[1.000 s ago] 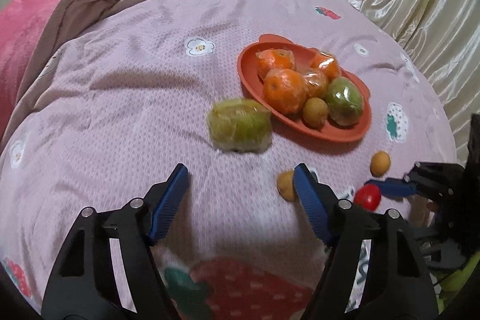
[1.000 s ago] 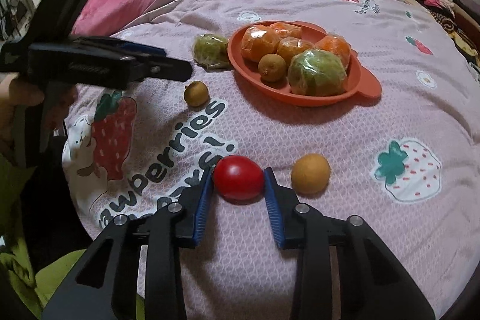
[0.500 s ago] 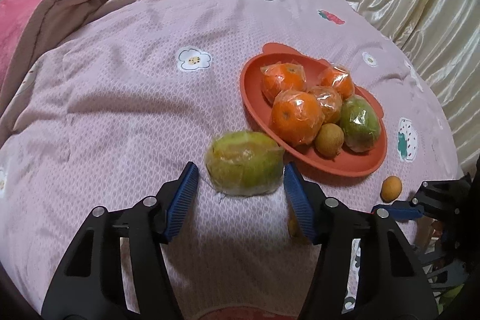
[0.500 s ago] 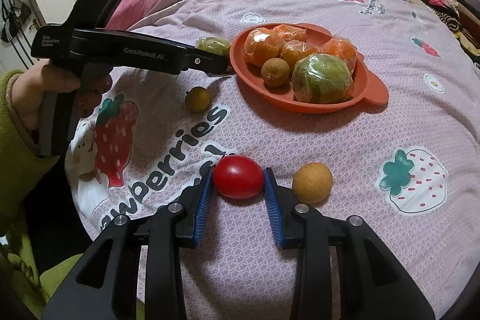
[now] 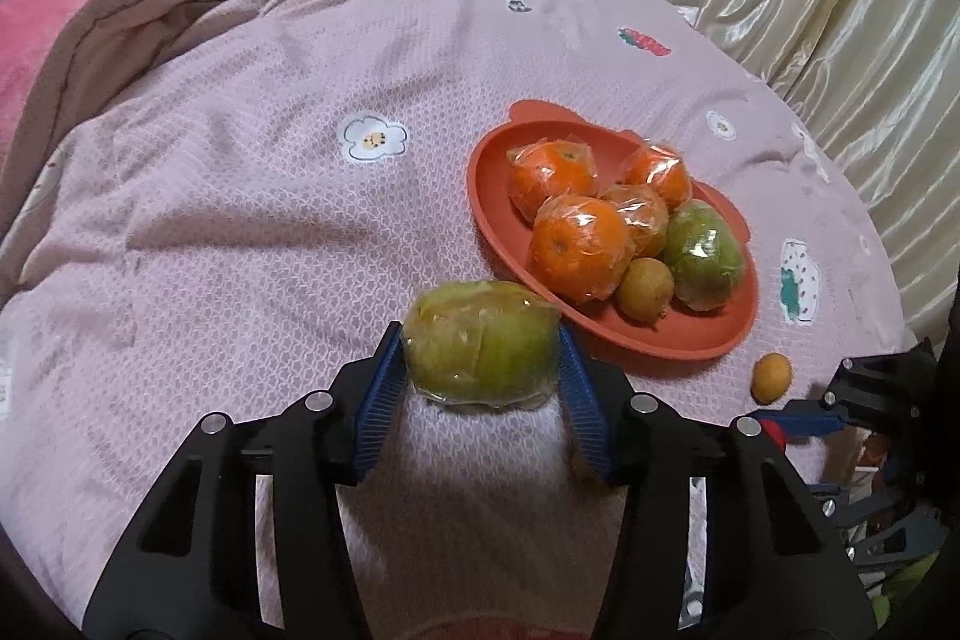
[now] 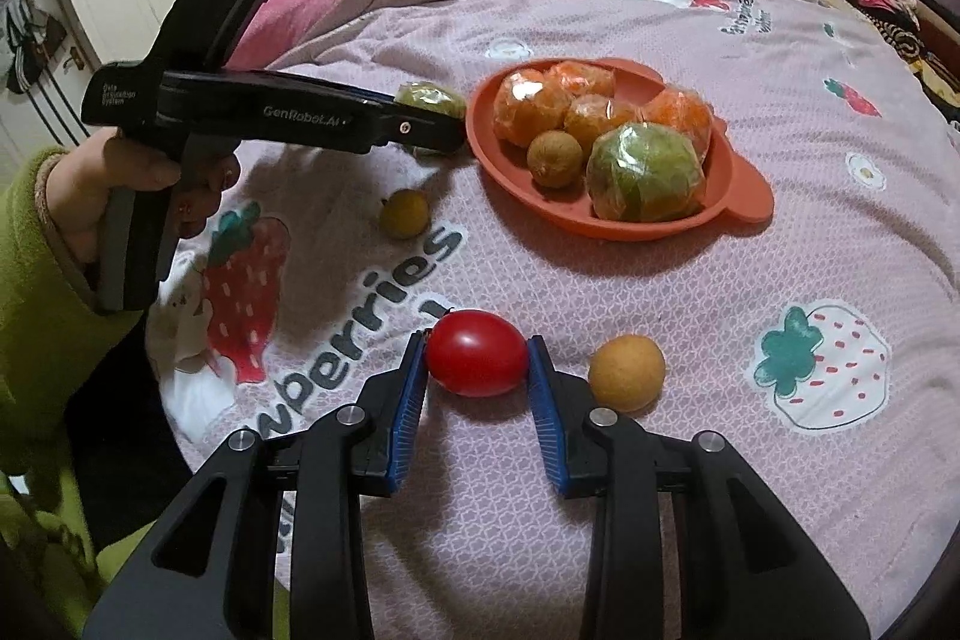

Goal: Organize fruits
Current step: 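Carry the tomato and the green wrapped fruit over the orange plate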

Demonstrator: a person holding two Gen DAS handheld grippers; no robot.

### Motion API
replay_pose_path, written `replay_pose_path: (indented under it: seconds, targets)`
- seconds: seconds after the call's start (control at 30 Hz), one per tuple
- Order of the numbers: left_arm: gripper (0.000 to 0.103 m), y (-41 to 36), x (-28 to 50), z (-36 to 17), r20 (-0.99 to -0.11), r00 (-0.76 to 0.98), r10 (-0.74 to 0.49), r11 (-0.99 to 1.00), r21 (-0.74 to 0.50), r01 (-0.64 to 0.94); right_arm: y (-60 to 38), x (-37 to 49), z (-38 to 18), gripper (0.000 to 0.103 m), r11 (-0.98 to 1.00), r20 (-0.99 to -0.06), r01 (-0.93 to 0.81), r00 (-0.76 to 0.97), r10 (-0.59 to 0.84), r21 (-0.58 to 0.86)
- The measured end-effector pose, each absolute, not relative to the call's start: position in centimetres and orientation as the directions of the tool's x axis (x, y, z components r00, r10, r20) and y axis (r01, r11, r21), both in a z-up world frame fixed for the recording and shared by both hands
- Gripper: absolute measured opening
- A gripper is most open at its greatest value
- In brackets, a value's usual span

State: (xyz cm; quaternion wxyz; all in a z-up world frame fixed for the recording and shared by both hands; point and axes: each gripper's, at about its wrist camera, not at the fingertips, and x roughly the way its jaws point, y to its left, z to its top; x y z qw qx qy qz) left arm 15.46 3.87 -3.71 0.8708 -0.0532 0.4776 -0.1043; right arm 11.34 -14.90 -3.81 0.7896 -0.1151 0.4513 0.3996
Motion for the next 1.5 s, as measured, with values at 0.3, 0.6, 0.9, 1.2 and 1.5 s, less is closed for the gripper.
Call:
replay_pose_path:
  seconds: [0.3,0.6,0.9,1.2,1.5]
  targets:
    - [0.042,3.7,14.4,-1.1,-0.796,0.556,-0.24,0.971,-0.19,0.147,-15.2,12.7,-0.8,0.032,0.657,-0.762,-0.736,0.329,0.558,0.164]
    - [0.042,2.0,14.8,0.9,-0.78,0.569,-0.261,0.964,-0.185,0.189,-16.3,15.9,1.6,0.032,0.686,-0.727,-0.715,0.399,0.559,0.135]
    - [0.042,-0.5,15.2,-0.1,-0.798,0.532,-0.284,0.955,-0.184,0.234,-17.1,18.8,2.1,0.032,0.701,-0.729,-0.705,0.424,0.537,0.108]
    - [0.042,-2.3,15.8,-1.0,-0.813,0.505,-0.289,0.949,-0.176,0.261,-16.7,20.9,1.8,0.032,0.702,-0.731,-0.701,0.412,0.544,0.127]
    - [0.043,-2.7,16.0,-1.7,-0.823,0.489,-0.289,0.947,-0.173,0.269,-16.2,22.1,1.0,0.032,0.698,-0.747,-0.703,0.387,0.54,0.14]
